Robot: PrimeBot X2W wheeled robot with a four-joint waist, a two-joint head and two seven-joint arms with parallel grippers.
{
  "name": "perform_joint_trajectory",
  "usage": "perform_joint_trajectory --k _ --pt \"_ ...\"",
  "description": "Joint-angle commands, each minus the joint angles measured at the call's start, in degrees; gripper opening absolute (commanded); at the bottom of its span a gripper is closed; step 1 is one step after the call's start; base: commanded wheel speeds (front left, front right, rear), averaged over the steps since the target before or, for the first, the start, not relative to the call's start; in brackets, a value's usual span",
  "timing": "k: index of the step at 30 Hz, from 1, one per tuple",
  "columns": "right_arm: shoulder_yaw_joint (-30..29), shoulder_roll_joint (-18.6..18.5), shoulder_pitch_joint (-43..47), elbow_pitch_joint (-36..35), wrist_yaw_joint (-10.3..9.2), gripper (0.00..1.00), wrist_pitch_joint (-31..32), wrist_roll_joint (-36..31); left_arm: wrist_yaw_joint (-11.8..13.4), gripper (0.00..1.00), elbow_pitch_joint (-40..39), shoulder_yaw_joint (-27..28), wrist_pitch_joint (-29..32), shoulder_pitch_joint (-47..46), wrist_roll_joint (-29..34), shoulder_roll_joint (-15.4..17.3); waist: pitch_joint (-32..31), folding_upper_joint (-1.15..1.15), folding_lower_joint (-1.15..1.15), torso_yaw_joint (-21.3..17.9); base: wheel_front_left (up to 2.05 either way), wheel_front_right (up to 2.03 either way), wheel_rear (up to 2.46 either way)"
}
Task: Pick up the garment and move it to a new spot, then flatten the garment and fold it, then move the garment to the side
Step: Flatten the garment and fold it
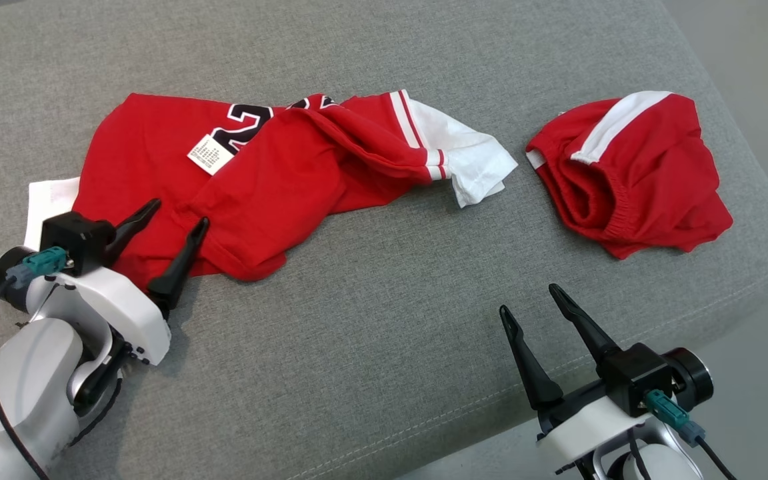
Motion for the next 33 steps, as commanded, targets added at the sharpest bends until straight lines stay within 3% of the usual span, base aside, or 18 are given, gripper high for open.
perform_joint_trajectory --k 1,7,8,11,12,20,26,33 --pt "0.9 -0.3 0.3 -1.5 0.07 1.00 -0.8 0.6 0.0 1.00 -1.5 1.5 -0.8 -1.9 1.0 1.8 -0.1 0.00 0.00 0.2 0.00 0.00 0.00" --pt "1.1 -0.3 -0.7 -0.6 0.07 1.00 -0.6 0.7 0.0 1.00 -2.9 -0.3 -1.8 -1.9 2.3 1.5 -0.3 0.00 0.00 0.8 0.00 0.00 0.00" --pt "1.3 -0.3 -0.9 -0.5 0.07 1.00 -0.6 0.8 0.0 0.96 -2.7 -0.5 -1.8 -1.9 2.3 1.4 -0.4 0.00 0.00 0.7 0.00 0.00 0.00" --pt "1.6 -0.3 -1.0 -0.3 0.07 1.00 -0.5 0.9 0.0 0.12 -2.4 -0.5 -2.0 -2.1 2.2 1.5 -0.3 0.00 0.00 0.3 0.00 0.00 0.00" --pt "1.6 -0.3 -1.0 -0.3 0.07 1.00 -0.6 1.0 0.0 0.00 -2.5 -0.3 -2.3 -2.1 2.1 1.6 -0.3 0.00 0.00 0.2 0.00 0.00 0.00" --pt "-0.3 -0.3 -0.6 1.3 0.07 1.00 -1.3 2.0 0.1 0.00 -6.5 2.4 -3.4 -3.6 3.4 2.7 -1.2 0.00 0.00 1.3 0.00 0.00 0.00" --pt "-3.2 -0.3 -1.9 4.2 0.07 1.00 -1.7 2.2 1.9 0.00 -15.3 11.8 -3.5 -5.1 11.2 5.2 -3.7 0.00 0.00 5.7 0.00 0.00 0.00" --pt "-3.8 -0.3 -4.3 8.1 0.07 1.00 -2.0 2.9 1.0 0.00 -19.2 17.0 -3.5 -2.6 14.6 7.1 -6.2 0.00 0.00 10.8 0.00 0.00 0.00"
